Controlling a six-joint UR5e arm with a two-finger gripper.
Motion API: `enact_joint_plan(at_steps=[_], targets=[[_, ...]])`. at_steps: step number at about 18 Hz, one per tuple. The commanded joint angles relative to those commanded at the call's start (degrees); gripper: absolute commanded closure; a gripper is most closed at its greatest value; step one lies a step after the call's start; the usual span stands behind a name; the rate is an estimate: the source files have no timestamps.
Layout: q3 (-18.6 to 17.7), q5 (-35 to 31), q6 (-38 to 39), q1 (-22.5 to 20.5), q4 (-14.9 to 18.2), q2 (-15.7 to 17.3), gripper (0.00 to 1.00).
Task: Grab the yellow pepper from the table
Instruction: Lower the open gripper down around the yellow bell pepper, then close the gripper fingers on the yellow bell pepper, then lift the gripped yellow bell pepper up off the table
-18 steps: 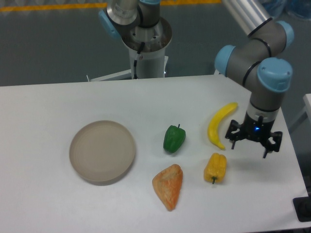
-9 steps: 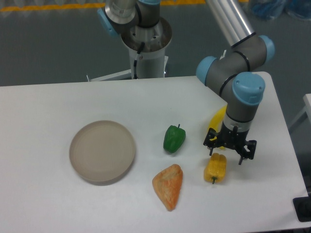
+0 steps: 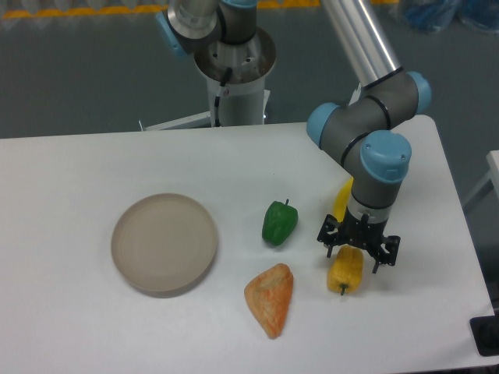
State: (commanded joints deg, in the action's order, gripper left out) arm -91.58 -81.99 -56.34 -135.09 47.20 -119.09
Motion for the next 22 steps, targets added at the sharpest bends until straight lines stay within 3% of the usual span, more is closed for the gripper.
enact_joint_plan(at_steps=[4,5,6,8,12,15,17,22], targets=[[0.00,-1.33,0.26,0.00,-0.09,-0.26,0.00],[0.17,-1.33,0.18,0.09,-0.09,-0.35,0.10],[0.35,-1.33,0.35,0.00,0.00,-0.27,0.30],[0.26,-1.15,0.00,0.00,0.00,-0.18,0.52],[0.35,-1.15,-0.26,0.00,0.00,-0.09,0.66],[0.70,-1.15,-0.35,0.00,0.00,0.00,0.69],[2.80,-2.89,-0.70,-0.09,0.70,0.61,0.69],[5.26,-5.28,-7.37,-0.09,3.51,3.51,0.69]])
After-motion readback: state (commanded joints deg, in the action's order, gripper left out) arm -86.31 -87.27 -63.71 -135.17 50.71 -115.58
